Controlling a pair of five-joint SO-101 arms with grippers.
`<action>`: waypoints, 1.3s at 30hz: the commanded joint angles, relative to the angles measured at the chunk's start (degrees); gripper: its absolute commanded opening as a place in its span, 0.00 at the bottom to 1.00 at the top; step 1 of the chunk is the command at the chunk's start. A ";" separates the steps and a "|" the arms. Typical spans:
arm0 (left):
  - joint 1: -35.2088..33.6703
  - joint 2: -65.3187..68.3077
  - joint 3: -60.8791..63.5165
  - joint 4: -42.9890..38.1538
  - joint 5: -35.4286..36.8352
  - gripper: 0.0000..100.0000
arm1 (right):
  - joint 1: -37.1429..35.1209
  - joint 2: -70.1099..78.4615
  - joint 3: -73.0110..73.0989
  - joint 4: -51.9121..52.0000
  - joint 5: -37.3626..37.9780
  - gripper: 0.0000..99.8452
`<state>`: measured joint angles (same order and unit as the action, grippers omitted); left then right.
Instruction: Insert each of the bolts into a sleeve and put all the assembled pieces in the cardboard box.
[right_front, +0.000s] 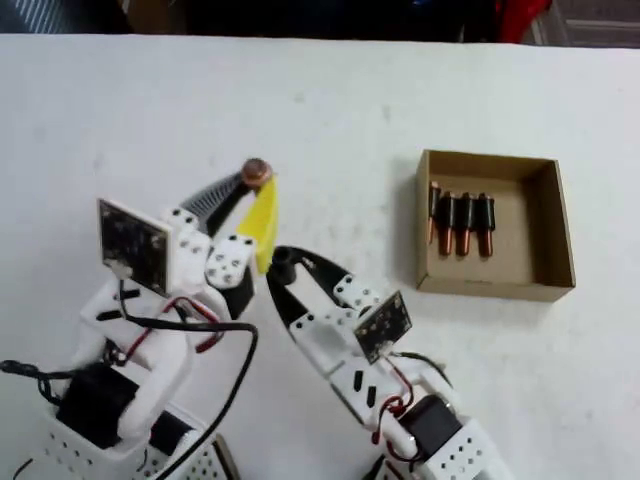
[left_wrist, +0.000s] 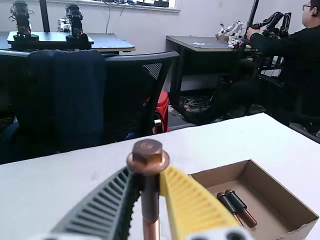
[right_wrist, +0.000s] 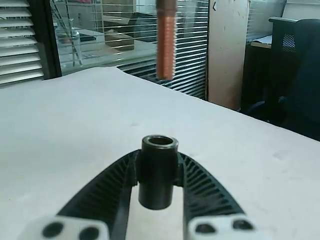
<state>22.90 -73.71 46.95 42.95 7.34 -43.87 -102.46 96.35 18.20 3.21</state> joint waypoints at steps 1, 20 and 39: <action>2.24 -1.54 0.35 -2.29 3.08 0.02 | 0.57 -0.57 0.53 -1.71 0.09 0.02; 5.05 -1.19 0.70 -2.29 6.07 0.02 | 5.05 -0.66 0.53 -7.34 0.09 0.02; 5.05 -1.45 2.46 -4.57 5.63 0.02 | 2.51 -0.66 0.53 -6.90 5.27 0.02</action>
<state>27.38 -74.24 49.85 41.54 12.62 -40.88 -102.46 96.35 12.57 7.78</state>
